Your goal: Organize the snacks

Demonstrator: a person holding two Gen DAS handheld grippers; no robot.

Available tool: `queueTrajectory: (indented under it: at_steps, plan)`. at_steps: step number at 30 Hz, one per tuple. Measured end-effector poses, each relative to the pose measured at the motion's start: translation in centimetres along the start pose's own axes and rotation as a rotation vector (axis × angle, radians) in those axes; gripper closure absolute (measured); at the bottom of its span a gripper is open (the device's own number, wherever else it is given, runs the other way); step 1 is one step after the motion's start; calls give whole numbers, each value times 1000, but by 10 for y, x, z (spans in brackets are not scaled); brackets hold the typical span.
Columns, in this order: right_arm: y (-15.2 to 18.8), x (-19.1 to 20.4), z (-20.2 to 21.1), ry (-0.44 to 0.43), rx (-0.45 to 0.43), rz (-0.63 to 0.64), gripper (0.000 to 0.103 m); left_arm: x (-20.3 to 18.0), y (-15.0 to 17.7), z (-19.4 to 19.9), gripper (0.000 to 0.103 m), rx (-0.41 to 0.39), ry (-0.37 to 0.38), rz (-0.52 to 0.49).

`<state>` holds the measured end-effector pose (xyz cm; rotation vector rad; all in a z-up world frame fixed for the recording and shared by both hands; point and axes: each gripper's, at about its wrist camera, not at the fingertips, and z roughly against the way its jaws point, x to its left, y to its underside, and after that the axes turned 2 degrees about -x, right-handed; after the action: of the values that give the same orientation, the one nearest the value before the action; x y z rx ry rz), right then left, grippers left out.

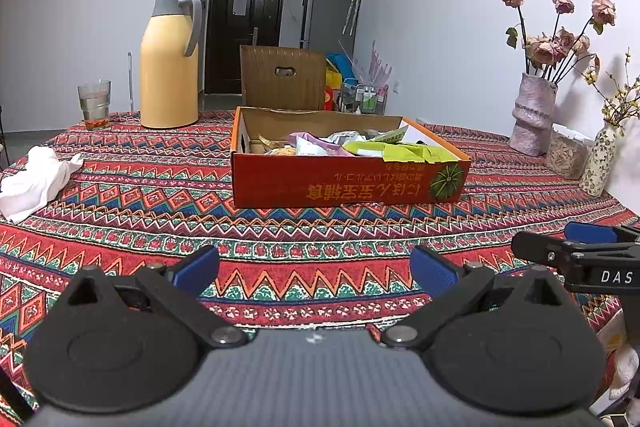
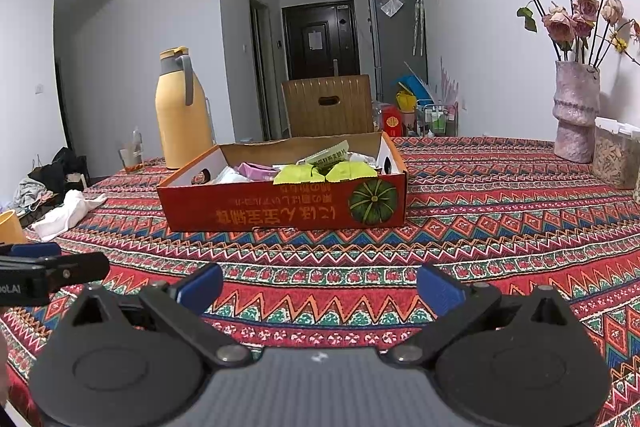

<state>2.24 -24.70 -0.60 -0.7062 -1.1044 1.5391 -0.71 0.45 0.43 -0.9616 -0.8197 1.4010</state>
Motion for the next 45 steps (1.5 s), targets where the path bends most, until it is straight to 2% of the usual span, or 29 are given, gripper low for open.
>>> queueTrajectory:
  at_steps: [45]
  plan:
    - [0, 0, 0, 1, 4, 1, 0, 0, 2, 3, 0, -1, 7, 8]
